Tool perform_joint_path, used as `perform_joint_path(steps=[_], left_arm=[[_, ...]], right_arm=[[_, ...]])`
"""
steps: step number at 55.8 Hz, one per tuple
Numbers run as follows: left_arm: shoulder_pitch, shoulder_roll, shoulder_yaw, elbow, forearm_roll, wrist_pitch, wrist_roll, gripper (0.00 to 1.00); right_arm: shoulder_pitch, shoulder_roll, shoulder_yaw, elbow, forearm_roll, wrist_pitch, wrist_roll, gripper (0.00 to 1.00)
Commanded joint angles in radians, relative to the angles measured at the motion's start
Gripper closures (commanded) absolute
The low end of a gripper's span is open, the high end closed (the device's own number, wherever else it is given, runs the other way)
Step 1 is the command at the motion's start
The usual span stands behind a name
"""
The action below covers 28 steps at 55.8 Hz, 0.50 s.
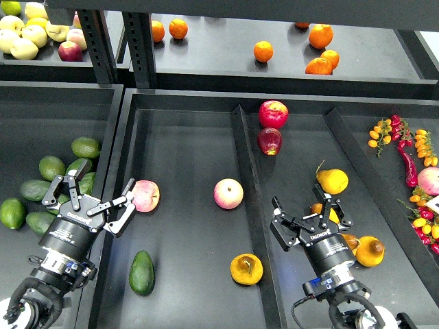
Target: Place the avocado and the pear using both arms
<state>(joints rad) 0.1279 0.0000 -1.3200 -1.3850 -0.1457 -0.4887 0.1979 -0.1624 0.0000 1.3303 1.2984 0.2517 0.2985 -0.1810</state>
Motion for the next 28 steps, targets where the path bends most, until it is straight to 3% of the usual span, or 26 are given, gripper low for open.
perform_joint_path(steps=[1, 28], left_arm=[[0.007, 0.0, 0.053, 0.0, 0.002, 0.0, 0.003, 0.01], [0.013, 0.0, 0.101, 0.001, 0.0, 0.0, 0.001, 0.01]], right_arm=[[-0.006, 0.0, -0.006, 0.001, -0.002, 0.01, 0.0, 0.0], [-0.008, 0.0, -0.014, 0.004, -0.003, 0.024, -0.002, 0.01]])
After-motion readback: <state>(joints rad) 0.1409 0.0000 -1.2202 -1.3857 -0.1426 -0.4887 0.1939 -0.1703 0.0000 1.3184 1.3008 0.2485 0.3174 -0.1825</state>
